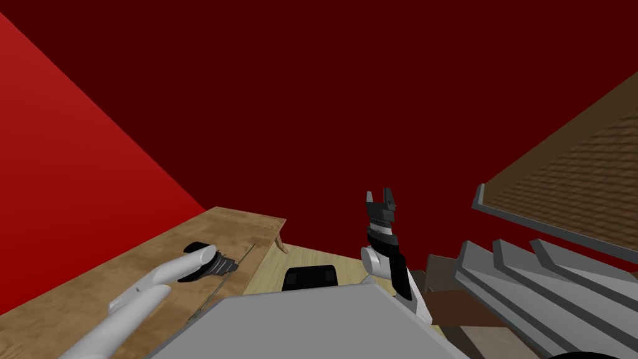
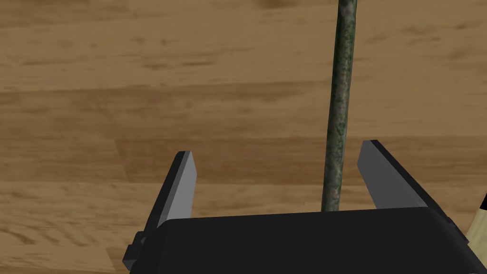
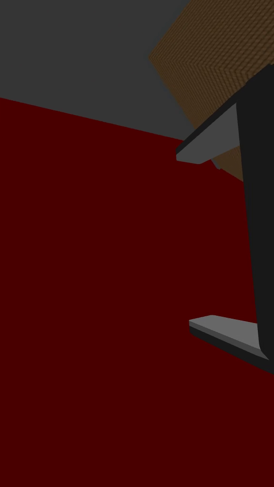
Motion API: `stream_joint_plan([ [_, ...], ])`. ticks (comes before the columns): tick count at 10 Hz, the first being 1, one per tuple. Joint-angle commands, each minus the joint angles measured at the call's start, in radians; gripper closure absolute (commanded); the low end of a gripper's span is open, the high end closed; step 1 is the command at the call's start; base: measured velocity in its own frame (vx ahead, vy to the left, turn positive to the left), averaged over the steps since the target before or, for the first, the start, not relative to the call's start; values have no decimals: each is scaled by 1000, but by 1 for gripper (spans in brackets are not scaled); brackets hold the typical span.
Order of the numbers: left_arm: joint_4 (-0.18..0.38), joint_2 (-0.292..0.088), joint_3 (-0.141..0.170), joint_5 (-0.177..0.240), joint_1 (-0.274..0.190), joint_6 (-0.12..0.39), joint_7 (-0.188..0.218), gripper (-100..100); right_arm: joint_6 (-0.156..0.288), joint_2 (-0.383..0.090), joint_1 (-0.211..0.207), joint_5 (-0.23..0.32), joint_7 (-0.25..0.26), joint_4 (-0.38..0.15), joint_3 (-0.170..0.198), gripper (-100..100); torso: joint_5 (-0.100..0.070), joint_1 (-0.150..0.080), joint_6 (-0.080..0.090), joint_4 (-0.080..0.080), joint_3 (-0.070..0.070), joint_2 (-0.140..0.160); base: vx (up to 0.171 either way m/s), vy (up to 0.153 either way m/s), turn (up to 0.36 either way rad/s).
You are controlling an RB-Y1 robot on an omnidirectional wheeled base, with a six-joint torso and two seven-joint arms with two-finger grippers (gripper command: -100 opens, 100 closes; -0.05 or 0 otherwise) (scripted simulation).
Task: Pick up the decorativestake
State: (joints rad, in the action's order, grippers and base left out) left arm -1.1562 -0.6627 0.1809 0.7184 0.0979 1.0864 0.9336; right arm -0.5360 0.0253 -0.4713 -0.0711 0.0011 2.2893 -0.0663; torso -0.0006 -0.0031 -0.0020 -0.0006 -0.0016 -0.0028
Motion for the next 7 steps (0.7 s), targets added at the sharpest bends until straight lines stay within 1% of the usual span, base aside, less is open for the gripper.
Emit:
stream_joint_plan([
  [1, 50, -4, 50, 6, -1, -9, -50, -100, 0, 0, 0, 0, 0, 0, 0, 0, 0, 0, 0, 0, 0, 0, 30, -62, -89],
  [2, 74, -4, 55, 6, -1, -9, -83, -100, 0, 0, 0, 0, 0, 0, 0, 0, 0, -1, -1, 0, 0, -1, 16, -33, 17],
  [3, 113, -14, 96, 21, -5, -26, -112, -100, 0, 0, 0, 0, 0, 0, 0, 0, 0, 1, -2, -1, 0, 0, 28, -65, -172],
  [4, 146, -14, 123, 21, -5, -26, -139, -100, 0, 0, 0, 0, 0, 0, 0, 0, 0, 0, -1, -1, -1, 0, 29, -62, -89],
  [5, 169, -14, 136, 21, -5, -26, -166, -100, 0, 0, 0, 0, 0, 0, 0, 0, 0, 0, -2, -1, -1, 0, 12, -33, 28],
  [6, 169, -14, 136, 21, -5, -26, -185, -100, 0, 0, 0, 0, 0, 0, 0, 0, 1, 2, -2, -1, 0, 0, -1, -11, 15],
  [7, 223, -24, 181, 35, -9, -42, -223, -100, 0, 0, 0, 0, 0, 0, 0, 0, 1, 3, -2, -1, 0, 1, 23, -57, -163],
])
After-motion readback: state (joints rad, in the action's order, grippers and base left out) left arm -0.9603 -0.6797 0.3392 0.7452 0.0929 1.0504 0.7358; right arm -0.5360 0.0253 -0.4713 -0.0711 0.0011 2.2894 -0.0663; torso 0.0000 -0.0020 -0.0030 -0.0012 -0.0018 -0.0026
